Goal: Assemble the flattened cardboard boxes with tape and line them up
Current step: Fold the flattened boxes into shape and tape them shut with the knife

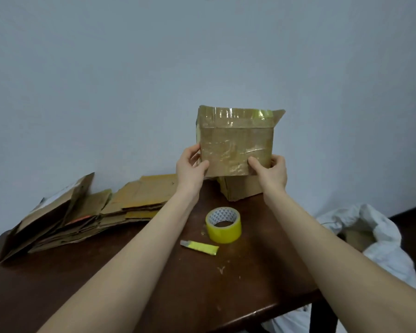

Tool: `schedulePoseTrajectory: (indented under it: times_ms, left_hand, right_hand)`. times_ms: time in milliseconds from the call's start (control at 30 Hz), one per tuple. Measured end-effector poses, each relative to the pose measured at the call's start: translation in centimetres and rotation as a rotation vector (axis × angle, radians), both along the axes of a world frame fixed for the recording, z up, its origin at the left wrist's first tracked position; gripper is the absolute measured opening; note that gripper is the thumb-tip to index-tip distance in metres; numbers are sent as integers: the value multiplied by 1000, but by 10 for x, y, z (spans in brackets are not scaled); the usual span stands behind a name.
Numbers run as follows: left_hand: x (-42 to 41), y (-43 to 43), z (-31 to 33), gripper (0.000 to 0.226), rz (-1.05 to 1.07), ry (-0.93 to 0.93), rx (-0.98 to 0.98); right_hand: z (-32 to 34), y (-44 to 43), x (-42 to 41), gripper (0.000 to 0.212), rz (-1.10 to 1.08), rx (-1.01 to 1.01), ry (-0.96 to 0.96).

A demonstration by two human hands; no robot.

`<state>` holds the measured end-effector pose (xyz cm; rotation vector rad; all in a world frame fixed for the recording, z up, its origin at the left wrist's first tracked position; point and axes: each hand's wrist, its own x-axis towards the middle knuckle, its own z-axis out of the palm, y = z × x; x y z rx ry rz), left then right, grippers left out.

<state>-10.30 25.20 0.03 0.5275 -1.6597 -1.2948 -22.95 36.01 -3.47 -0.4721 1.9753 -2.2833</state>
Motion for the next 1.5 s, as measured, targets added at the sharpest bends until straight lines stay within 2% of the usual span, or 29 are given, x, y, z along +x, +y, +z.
schedulePoseTrajectory:
  times_ms: [233,400,567,733,833,900,967,1033,1133,1200,1267,1400,1500]
  left_hand:
    - [-22,3,-32,26,-12,-145,15]
    - [-32,12,-60,21,-4,-273,-43]
    - [-47,24,-75,40,-20,-634,-150]
    - [-36,14,-83,40,-24,-874,-394]
    - [-20,-1,-87,37,73,-888,-439]
    - [-9,-11,-88,35,118,-898,-458]
    - [3,-21,-86,35,165,-910,-472]
    - [15,-33,-85,34,196,-924,-470]
    - [38,-51,-81,33,243,-915,-447]
    - [54,-67,-78,32,308,-890,-442]
    - [69,-84,-74,33,390,-891,-437]
    - [101,-133,-66,44,487,-942,-417]
    - [121,-179,-63,50,534,-977,-334]
  right_hand:
    - [-20,15,-24,59,-124,225,63]
    - [-41,26,-34,56,-187,312,71]
    - [-56,22,-29,79,-121,667,-11]
    - [-66,11,-4,87,-22,717,40]
    - [-68,0,9,85,36,708,52]
    - [-70,-5,17,72,70,743,11]
    - [-71,-7,26,50,11,737,8]
    - [-69,-9,36,31,-77,704,137]
    - [-54,-27,58,20,-10,618,370]
    - [-40,-54,74,24,105,590,459]
    - [-30,-88,88,33,227,620,442]
    - [-30,-154,102,50,377,676,278]
    - [-35,-198,98,63,381,684,126]
